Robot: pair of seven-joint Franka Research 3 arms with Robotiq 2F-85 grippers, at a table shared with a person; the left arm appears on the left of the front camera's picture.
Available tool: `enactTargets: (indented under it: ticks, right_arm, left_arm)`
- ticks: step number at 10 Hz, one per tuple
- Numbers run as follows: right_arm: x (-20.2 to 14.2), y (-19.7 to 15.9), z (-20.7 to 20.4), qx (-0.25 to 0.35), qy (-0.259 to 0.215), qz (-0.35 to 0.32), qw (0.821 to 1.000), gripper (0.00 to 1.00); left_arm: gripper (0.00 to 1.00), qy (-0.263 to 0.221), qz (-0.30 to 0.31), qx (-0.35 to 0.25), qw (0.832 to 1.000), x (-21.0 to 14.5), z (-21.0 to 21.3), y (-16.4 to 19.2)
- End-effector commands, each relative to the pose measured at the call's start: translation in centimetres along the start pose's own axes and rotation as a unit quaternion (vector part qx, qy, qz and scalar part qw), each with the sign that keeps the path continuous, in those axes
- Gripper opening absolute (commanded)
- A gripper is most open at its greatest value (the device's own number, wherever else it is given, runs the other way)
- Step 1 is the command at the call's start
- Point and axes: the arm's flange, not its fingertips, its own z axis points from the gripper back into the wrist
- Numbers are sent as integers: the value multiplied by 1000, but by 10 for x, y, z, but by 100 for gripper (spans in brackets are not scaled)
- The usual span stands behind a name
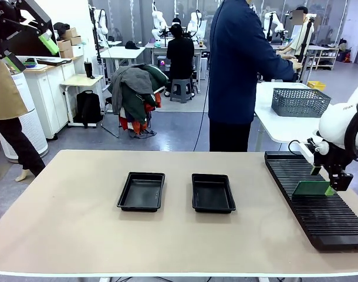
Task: Inspect and transfer BCBs to ESD trays.
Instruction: Pick up the Blank PCB from the PCB Rack and place it in the left ESD tray.
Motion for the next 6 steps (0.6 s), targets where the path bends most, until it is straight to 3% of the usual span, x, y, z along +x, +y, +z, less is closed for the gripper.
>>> enactTargets:
  ticks: [1,6]
  right_arm:
    - [-5,-4,-7,-15,-17,11,1000,100]
    - [-13,-4,-7,-26,-32,-13,999,100]
  left_arm:
    - [100,-1,0,0,1000,-1,0,1]
    - [100,-1,0,0,1000,-1,0,1]
